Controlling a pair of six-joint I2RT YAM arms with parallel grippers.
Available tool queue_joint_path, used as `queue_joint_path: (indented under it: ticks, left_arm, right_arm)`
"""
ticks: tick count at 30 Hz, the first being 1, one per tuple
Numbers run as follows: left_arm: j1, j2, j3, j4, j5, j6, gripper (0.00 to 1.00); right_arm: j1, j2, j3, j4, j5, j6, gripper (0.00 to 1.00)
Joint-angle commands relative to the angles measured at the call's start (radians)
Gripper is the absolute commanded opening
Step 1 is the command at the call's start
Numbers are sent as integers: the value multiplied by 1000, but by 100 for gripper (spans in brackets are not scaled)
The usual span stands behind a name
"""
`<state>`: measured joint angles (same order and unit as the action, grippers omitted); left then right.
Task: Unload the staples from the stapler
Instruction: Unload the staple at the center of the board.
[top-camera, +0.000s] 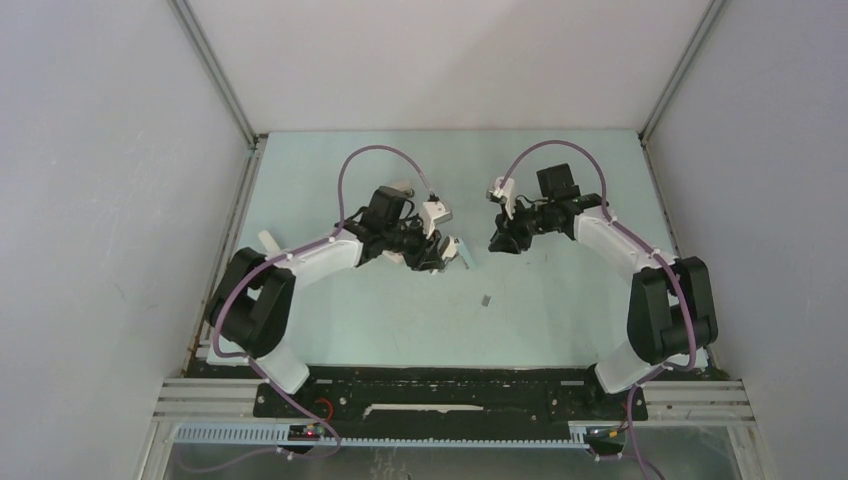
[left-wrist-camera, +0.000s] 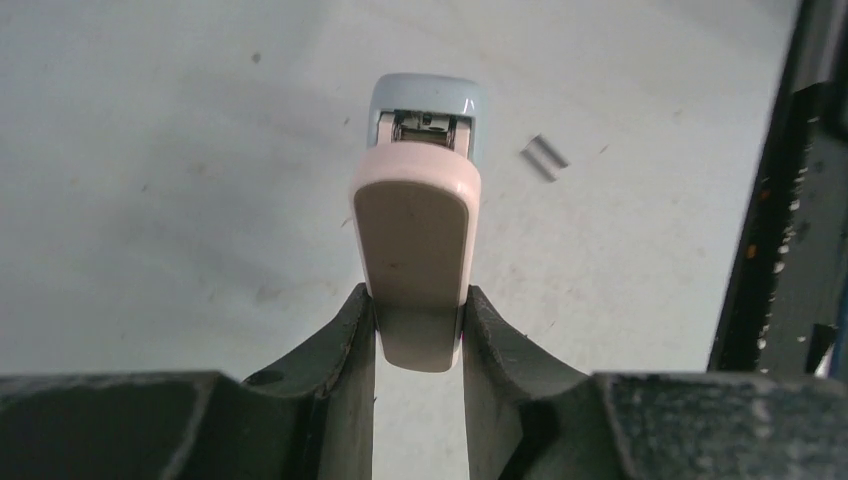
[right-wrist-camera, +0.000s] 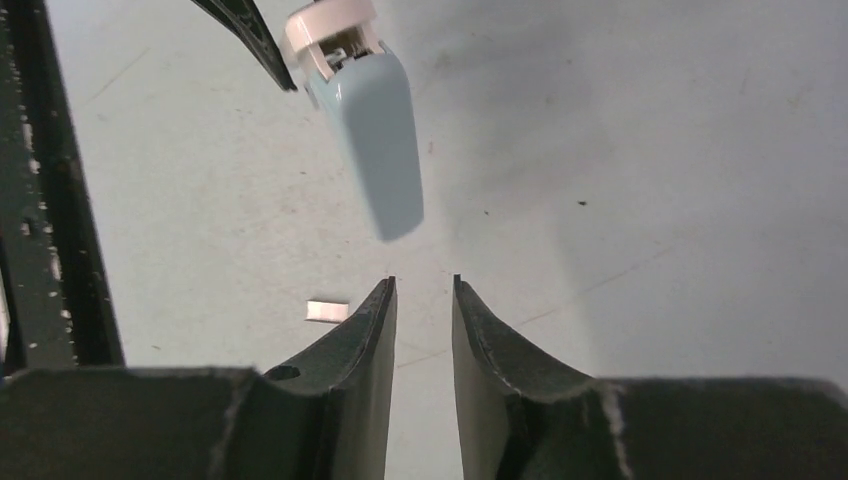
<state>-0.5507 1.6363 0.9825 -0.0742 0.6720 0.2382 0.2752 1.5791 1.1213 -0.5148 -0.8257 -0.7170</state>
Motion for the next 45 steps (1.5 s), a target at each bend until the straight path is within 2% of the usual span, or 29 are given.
queue_joint_path:
  ticks: [1,6,9,10,11,15,16,17,18,20,22,24,30,36,38,40,44,45]
  left_arm:
    - [-23,20,136,-195,-148,102,0]
    - [-49,77,206,-262,-222,85,0]
    - [-49,74,214,-266,-238,68,0]
    - [-49,65,211,-262,-228,65,0]
    - [-49,51,204,-255,-217,65,0]
    - [-59,-29,156,-216,-174,88,0]
    - [-64,-49,138,-207,-166,103,0]
    - [-70,-73,121,-194,-163,112,0]
    - [-76,-88,107,-184,-161,126,0]
    - [-87,-110,82,-164,-156,133,0]
    - [-97,-129,63,-151,-150,139,0]
    - [-103,-146,52,-145,-144,144,0]
    - [-119,-181,39,-122,-125,143,0]
    - [-120,-197,25,-99,-124,135,0]
    - [-120,-208,13,-93,-132,136,0]
    - [-120,-219,1,-86,-141,141,0]
    - [-120,-230,-24,-66,-160,149,0]
    - [-119,-230,-29,-66,-174,154,0]
  right_arm:
    - [-4,22,25,47,44,-43,0]
    - [18,55,42,42,60,-40,0]
    - [10,40,42,22,-1,-29,0]
    - [3,31,41,11,-40,-27,6]
    - [-6,20,42,-8,-83,-38,17]
    - [-28,-16,42,-82,-230,-156,67]
    - [-33,-17,42,-100,-271,-193,84]
    - [-37,-14,41,-118,-315,-237,98]
    - [-40,-8,42,-152,-354,-305,100]
    - [-39,11,41,-216,-404,-433,100]
    - [-25,28,42,-204,-388,-442,100]
    - [2,37,43,-169,-336,-426,100]
    - [40,42,42,-20,-333,-268,99]
    - [90,73,42,-32,-309,-262,83]
    - [86,78,42,-53,-299,-291,75]
    - [75,75,41,-83,-290,-328,62]
    - [47,69,43,-102,-268,-353,11]
    - [43,64,43,-106,-252,-366,5]
